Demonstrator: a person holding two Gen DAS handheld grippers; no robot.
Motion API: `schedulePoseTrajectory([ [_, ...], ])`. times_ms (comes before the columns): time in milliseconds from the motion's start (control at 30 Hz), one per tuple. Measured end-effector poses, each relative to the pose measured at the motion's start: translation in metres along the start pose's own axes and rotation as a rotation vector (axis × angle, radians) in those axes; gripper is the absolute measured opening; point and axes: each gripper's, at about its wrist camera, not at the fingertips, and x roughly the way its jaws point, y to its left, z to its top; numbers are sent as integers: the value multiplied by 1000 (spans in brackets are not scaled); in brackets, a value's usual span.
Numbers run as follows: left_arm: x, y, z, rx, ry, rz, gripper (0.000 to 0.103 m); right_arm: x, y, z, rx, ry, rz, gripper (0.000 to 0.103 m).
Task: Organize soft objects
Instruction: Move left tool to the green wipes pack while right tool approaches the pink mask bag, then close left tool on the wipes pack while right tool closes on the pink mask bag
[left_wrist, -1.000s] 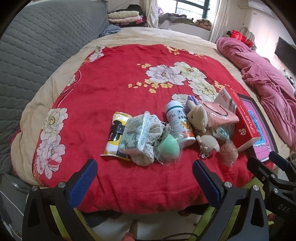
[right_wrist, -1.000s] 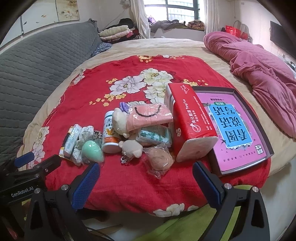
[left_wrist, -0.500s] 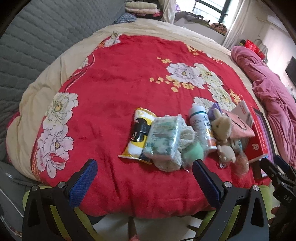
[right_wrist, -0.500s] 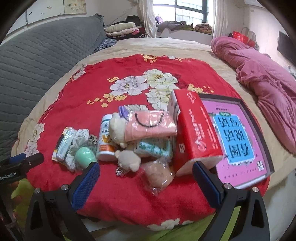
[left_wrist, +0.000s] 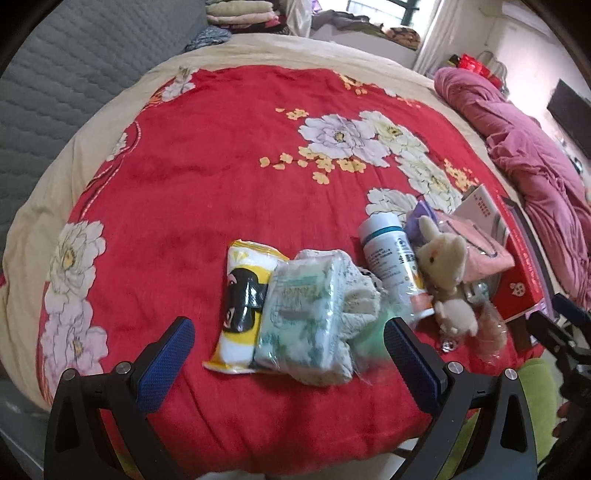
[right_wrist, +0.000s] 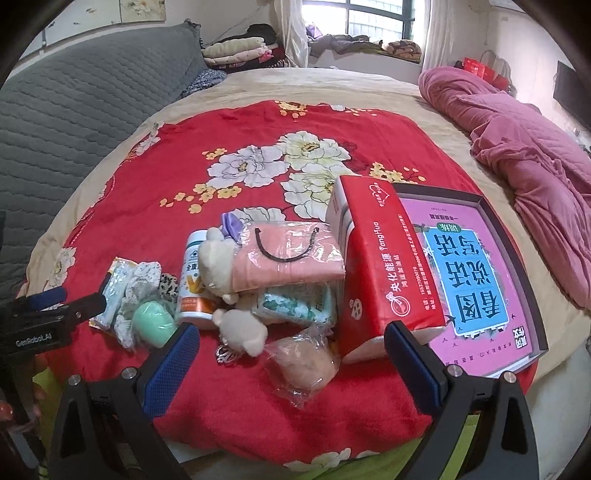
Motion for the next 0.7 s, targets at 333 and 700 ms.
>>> schedulePoseTrajectory([
  [333,25,3,6,44,59,-15,84,13,-1,13,-32,2,-12,101],
  [700,35,8,12,15,92,-123,59,55,36,29,-360,18,-136,101],
])
